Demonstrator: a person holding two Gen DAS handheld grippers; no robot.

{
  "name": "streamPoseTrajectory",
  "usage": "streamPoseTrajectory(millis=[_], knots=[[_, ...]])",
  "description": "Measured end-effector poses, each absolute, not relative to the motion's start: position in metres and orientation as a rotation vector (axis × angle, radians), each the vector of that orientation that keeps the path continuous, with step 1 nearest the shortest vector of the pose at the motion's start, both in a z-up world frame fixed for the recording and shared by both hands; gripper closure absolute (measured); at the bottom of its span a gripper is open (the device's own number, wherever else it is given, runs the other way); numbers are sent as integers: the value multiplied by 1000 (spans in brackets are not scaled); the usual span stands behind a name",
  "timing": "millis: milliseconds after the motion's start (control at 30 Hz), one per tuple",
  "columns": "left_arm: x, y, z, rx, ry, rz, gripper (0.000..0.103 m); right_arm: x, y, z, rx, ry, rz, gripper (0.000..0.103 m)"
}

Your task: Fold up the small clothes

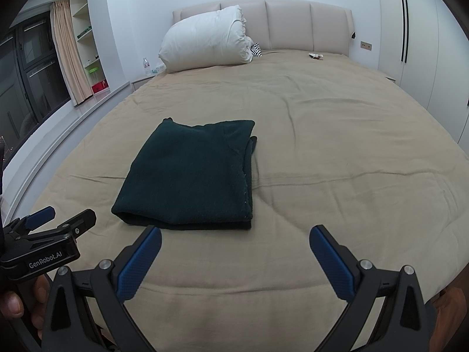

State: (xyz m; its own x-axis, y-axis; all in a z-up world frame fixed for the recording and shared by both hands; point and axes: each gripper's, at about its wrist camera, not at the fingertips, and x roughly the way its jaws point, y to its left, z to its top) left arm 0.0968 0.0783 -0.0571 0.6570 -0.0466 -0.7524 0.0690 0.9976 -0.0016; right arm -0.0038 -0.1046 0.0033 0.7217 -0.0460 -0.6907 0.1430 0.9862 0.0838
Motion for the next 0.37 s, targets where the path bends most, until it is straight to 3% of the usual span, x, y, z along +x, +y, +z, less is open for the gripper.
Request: streamPoseTrajectory(millis=[367], knots=[[98,80,-58,28,843,-76,0,-4,-105,4,138,760,-104,0]])
